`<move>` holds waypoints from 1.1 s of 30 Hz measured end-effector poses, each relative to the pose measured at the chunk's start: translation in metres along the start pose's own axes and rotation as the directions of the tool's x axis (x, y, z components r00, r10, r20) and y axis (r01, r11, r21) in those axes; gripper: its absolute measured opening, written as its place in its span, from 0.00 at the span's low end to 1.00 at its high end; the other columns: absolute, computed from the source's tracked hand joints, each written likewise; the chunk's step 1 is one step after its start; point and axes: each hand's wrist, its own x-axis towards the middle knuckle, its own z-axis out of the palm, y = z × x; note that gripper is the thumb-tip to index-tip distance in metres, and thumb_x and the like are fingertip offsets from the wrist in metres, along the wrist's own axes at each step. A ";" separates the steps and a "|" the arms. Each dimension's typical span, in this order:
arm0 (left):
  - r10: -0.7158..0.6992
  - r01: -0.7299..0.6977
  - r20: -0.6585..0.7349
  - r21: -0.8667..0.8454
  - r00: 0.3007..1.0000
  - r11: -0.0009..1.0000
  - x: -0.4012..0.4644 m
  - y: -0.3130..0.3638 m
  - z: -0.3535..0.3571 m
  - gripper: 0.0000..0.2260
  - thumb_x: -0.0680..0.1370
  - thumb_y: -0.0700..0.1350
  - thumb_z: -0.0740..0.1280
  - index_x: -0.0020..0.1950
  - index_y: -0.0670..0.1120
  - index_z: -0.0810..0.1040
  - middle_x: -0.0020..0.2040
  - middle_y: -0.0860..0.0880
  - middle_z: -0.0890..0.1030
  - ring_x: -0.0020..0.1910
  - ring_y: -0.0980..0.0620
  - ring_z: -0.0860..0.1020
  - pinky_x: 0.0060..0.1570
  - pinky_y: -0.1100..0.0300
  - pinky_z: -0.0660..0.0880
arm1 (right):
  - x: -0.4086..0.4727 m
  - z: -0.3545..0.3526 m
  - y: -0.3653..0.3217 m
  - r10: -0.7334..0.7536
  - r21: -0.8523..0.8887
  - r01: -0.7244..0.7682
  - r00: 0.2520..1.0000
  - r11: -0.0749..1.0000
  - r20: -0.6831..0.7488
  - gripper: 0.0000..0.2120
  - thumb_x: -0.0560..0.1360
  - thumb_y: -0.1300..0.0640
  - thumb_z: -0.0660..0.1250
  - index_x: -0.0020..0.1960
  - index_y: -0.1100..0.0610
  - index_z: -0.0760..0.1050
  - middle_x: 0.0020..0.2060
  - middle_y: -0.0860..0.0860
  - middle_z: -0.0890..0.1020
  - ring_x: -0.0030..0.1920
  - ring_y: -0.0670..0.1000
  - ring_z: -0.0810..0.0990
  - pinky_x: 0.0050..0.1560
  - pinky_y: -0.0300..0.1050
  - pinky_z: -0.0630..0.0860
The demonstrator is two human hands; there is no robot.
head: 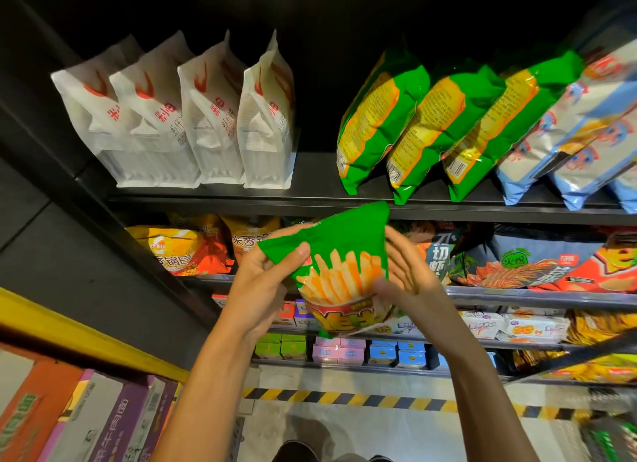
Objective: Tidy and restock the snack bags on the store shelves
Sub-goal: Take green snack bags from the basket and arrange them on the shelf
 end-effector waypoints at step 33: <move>0.056 -0.086 0.087 0.402 0.995 0.912 -0.023 -0.034 0.009 0.26 0.81 0.57 0.68 0.79 0.60 0.65 0.74 0.60 0.73 0.72 0.62 0.72 0.64 0.63 0.76 | -0.009 0.023 0.003 0.163 0.174 -0.125 0.960 0.977 -0.229 0.24 0.74 0.39 0.70 0.67 0.46 0.78 0.60 0.49 0.85 0.62 0.52 0.83 0.62 0.54 0.79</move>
